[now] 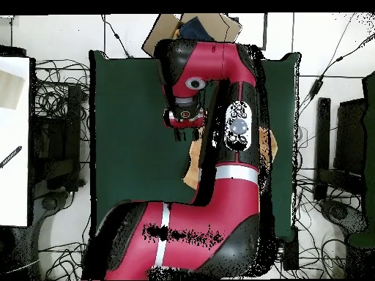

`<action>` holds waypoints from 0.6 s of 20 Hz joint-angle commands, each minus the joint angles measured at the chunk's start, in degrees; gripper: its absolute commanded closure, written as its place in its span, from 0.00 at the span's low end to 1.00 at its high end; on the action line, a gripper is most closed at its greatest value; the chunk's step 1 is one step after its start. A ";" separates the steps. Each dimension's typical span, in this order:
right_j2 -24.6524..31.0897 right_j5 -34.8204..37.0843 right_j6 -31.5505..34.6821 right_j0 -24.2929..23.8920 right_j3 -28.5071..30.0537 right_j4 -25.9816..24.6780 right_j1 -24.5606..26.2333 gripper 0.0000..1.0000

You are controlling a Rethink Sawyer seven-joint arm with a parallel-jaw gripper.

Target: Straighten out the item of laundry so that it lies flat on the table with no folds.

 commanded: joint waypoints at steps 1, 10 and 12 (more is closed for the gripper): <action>5.22 -6.56 -6.06 0.25 10.37 0.28 -1.14 0.00; 5.92 -15.53 -5.87 0.44 11.12 -0.33 -2.12 0.00; 5.95 -18.63 -6.08 0.24 12.35 -0.28 -2.68 0.00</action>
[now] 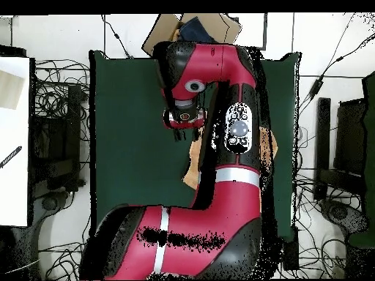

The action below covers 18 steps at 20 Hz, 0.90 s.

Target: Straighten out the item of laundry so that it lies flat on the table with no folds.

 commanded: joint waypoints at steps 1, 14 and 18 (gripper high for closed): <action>5.91 -15.98 -5.93 0.18 10.41 -0.24 -1.08 0.00; 5.53 -36.25 -3.67 -1.87 24.74 1.13 -7.53 0.00; 6.03 -41.08 -2.36 -2.37 26.71 1.43 -8.08 0.00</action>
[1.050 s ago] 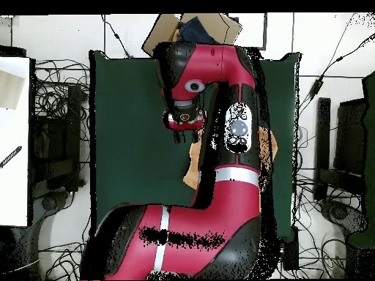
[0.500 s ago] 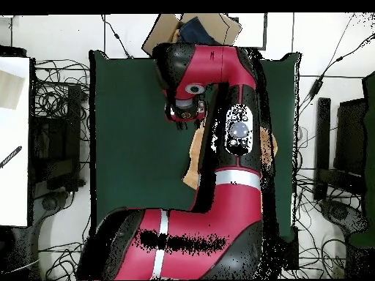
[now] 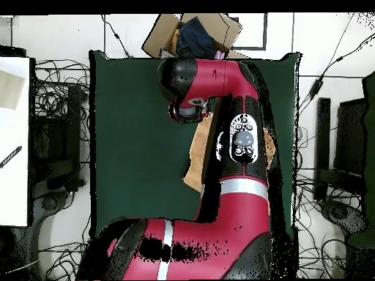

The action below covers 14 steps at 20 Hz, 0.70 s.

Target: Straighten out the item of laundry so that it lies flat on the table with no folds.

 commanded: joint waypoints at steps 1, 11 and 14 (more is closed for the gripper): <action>6.16 -10.61 -2.34 -1.11 13.93 1.23 -2.38 0.00; 4.54 -17.28 -1.73 0.65 18.40 -1.57 -5.94 0.00; 4.26 -18.89 -2.16 1.37 19.73 -2.84 -6.32 0.00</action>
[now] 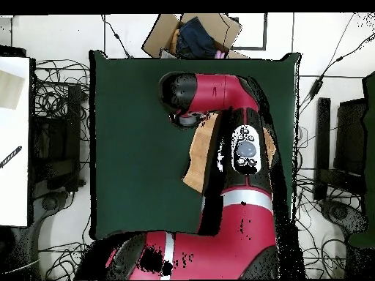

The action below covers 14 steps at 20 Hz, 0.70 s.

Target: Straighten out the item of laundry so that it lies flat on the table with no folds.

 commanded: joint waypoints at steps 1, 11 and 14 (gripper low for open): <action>4.02 -8.06 -2.12 2.04 11.68 -3.35 -2.41 0.00; 2.57 -18.02 -2.50 3.67 13.46 -9.73 -2.55 0.00; 2.46 -19.34 -2.75 3.64 13.22 -11.02 -2.31 0.00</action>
